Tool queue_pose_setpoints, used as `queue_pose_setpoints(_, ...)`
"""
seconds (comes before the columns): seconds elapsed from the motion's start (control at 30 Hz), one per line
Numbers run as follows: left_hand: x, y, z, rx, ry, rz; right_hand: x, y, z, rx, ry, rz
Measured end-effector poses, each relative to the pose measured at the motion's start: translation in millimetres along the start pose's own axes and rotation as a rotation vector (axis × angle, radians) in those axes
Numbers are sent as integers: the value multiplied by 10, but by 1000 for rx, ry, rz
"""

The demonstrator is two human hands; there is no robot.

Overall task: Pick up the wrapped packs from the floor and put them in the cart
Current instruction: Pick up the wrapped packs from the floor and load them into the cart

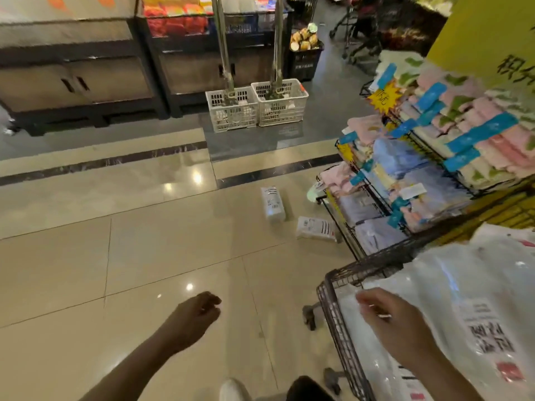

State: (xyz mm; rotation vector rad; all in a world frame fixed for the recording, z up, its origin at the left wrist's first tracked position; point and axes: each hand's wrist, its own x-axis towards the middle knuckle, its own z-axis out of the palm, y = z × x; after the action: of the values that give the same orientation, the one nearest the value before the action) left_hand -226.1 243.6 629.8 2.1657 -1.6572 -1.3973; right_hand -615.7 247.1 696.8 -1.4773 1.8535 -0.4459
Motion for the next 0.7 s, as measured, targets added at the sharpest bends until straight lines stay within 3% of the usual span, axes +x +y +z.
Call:
queue_pose_setpoints(0.2,157,-800,-406,-63,9,-254,493,-283,537,96,-102,89)
queue_pose_setpoints(0.4,795,-790,-738,-121,44,-412,1343,-464,725,161,-94,120)
queue_pose_setpoints(0.53,1665,-267,-1008,-56,67,-373,2207,-459,782,207,-89,148)
queue_pose_setpoints(0.7,3177,664,-1234,107,17,-108,3434,-399,784,288,-121,259)
